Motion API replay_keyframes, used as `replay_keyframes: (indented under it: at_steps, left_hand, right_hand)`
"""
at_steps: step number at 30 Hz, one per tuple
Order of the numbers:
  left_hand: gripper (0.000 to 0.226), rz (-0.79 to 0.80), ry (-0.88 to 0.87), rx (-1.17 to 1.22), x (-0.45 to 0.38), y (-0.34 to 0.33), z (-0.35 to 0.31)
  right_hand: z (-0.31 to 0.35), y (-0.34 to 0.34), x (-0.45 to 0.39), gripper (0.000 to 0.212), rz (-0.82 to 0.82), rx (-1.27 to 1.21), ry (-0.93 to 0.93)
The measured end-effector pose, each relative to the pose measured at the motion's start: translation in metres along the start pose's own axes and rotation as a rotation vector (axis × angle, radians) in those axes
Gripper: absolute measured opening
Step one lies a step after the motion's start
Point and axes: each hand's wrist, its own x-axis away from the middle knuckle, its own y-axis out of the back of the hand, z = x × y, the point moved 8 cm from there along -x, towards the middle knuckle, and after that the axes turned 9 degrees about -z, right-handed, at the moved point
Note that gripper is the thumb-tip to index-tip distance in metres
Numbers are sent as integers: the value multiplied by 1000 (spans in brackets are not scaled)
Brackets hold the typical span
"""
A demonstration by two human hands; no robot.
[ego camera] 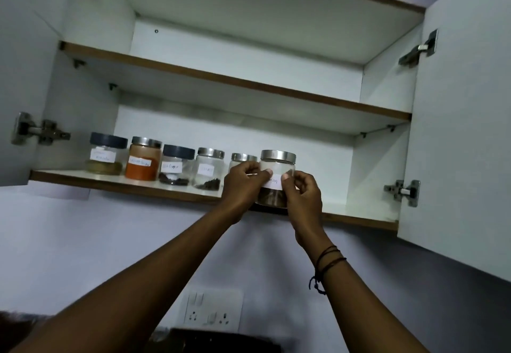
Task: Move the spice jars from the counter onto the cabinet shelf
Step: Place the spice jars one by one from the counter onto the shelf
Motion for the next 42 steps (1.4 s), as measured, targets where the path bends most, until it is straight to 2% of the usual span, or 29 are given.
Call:
replay_keyframes:
  at_steps: [3, 7, 11, 15, 21, 23, 24, 25, 28, 30, 32, 34, 36, 42]
  left_hand:
    - [20, -29, -61, -68, -19, -17, 3]
    - [26, -55, -81, -169, -47, -36, 21]
    - [20, -80, -101, -297, -64, -50, 38]
    - [18, 17, -110, -394, -79, -70, 43]
    - [32, 150, -21, -438, -84, -74, 62]
    - [20, 164, -28, -479, -77, -73, 60]
    - [11, 146, -46, -507, -73, -71, 56]
    - [12, 116, -73, -524, -68, -68, 52]
    - [29, 57, -195, -511, -42, -61, 35]
    - [19, 57, -250, -406, -18, -57, 28]
    - [18, 83, -293, -304, 8, -53, 26]
    - [21, 124, -324, -254, 40, -49, 28]
    - [23, 164, -311, -229, 69, -47, 40]
    - [28, 321, -4, -233, 172, -38, 138]
  right_hand:
    - [-2, -9, -26, 22, 53, 101, 17]
    - [-13, -21, -62, 20, 93, 303, 48]
    - [-36, -34, -85, 28, 155, 453, 24]
    - [-50, -39, -107, 27, 193, 558, 30]
    - [-66, -53, -109, 31, 283, 708, 43]
    - [-61, -49, -99, 25, 284, 707, 48]
    - [-58, -45, -96, 17, 263, 701, 61]
    - [-53, -40, -91, 3, 243, 700, 87]
    - [-38, -29, -69, 37, 177, 656, 195]
    - [-28, -17, -48, 32, 143, 591, 241]
    - [-25, -1, -27, 10, 119, 497, 248]
    - [-27, 16, 1, 20, 120, 426, 239]
    - [-33, 30, 31, 23, 141, 420, 223]
    - [-104, 80, 136, 30, 241, 600, 70]
